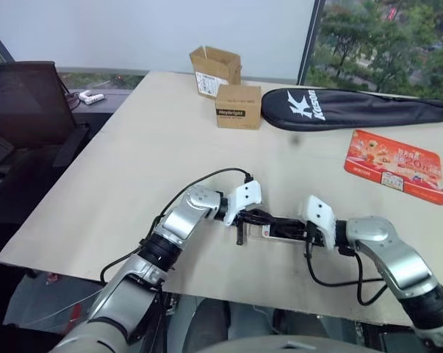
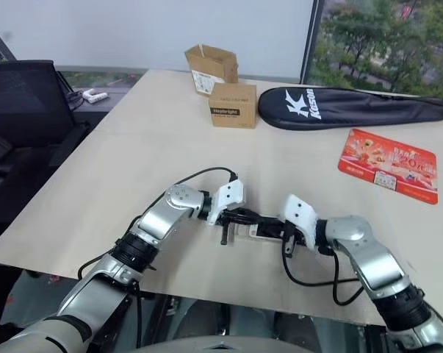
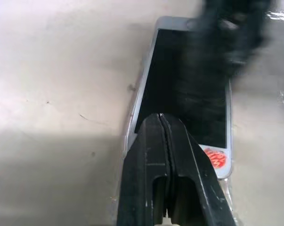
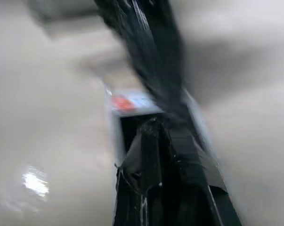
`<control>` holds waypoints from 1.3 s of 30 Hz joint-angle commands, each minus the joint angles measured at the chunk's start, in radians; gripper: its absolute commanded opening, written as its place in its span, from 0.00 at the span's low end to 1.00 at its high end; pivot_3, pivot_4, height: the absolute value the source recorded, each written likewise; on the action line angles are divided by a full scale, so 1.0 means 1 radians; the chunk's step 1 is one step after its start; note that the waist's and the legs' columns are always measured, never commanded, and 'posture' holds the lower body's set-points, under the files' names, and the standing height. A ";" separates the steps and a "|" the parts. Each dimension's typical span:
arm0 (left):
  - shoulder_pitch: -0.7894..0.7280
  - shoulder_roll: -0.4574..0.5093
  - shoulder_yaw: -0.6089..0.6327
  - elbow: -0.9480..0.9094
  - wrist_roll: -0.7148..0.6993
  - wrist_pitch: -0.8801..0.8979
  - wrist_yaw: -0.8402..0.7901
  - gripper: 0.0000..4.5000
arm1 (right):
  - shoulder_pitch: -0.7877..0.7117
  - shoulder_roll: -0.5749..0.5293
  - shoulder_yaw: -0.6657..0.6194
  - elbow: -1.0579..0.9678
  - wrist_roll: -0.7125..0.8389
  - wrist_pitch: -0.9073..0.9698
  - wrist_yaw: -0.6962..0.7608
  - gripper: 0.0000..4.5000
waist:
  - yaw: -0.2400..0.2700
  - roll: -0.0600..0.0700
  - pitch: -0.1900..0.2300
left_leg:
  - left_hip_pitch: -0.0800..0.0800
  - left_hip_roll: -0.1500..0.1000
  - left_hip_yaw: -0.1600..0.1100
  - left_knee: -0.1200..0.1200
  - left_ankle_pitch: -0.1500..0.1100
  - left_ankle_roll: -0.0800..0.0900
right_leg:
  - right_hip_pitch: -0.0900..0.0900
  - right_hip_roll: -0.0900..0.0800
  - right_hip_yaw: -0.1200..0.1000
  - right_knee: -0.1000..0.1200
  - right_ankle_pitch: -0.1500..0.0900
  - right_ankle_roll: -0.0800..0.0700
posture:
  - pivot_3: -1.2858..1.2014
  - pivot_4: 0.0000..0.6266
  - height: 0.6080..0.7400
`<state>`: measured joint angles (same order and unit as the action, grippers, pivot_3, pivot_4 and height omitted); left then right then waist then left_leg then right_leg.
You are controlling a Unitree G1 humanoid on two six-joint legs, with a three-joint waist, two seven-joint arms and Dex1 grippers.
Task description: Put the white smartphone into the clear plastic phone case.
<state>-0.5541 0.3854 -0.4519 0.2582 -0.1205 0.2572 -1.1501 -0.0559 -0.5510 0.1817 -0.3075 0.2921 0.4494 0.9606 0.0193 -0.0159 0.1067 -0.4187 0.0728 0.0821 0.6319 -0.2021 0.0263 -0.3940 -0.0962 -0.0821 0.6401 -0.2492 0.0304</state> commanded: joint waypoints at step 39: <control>0.037 0.015 0.095 -0.154 -0.104 0.131 -0.019 0.00 | 0.060 -0.111 -0.058 -0.155 0.079 -0.079 0.008 0.01 | 0.003 0.000 0.045 | -0.021 -0.001 -0.010 0.002 0.001 0.001 | -0.015 0.014 -0.008 0.003 -0.002 0.010 | 0.52 0.24 0.94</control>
<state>-0.5083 0.3998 -0.3693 0.1083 -0.2187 0.3950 -1.1706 -0.0013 -0.6537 0.1440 -0.4207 0.3540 0.3713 0.9714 0.0221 -0.0155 0.1516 -0.4393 0.0716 0.0720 0.6350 -0.2010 0.0277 -0.4092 -0.0826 -0.0895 0.6429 -0.2512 0.0394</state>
